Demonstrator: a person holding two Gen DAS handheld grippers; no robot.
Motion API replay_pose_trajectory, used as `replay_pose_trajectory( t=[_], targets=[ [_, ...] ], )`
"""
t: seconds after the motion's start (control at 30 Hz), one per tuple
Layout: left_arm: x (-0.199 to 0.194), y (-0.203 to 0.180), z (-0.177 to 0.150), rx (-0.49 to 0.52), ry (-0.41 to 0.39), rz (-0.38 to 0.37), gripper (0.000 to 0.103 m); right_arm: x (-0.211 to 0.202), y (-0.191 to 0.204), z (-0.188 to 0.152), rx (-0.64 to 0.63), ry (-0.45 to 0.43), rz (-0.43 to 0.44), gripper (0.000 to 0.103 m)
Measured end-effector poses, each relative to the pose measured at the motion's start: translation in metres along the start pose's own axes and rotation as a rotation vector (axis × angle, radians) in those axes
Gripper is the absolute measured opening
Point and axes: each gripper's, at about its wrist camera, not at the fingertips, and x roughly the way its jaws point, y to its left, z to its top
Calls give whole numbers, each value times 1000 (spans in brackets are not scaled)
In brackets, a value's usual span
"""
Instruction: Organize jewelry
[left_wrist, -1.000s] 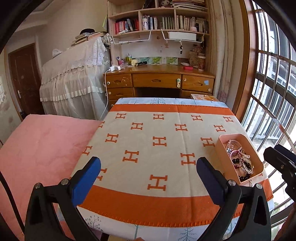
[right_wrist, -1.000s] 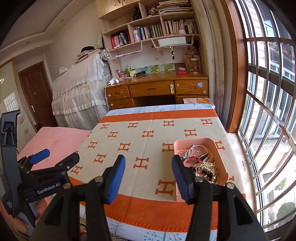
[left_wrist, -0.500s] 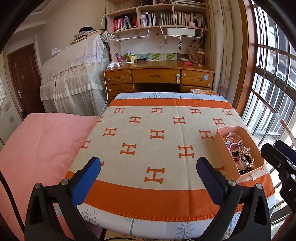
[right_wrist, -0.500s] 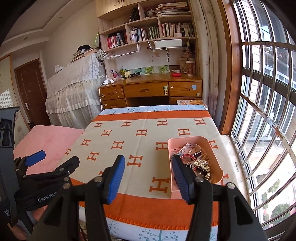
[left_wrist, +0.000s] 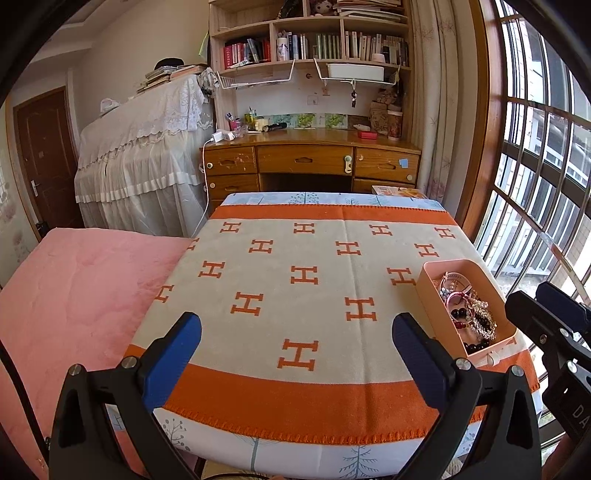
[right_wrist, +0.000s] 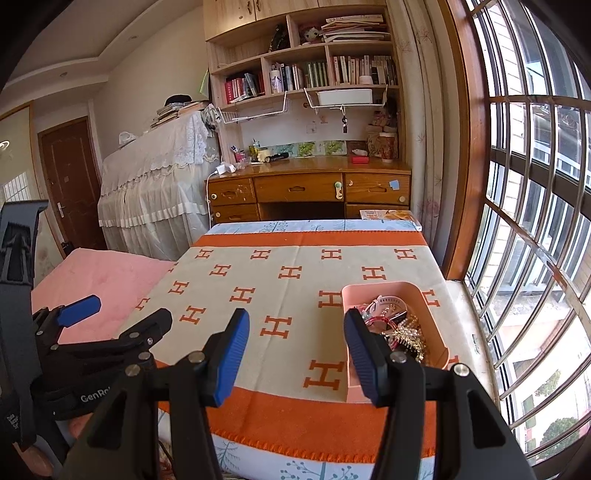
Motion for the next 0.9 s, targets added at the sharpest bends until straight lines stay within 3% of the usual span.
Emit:
replay_pose_trajectory(
  t=[0.9],
  targets=[
    [1, -2, -6, -1, 13, -5, 102, 8, -1, -5, 17, 27, 11, 54]
  ],
)
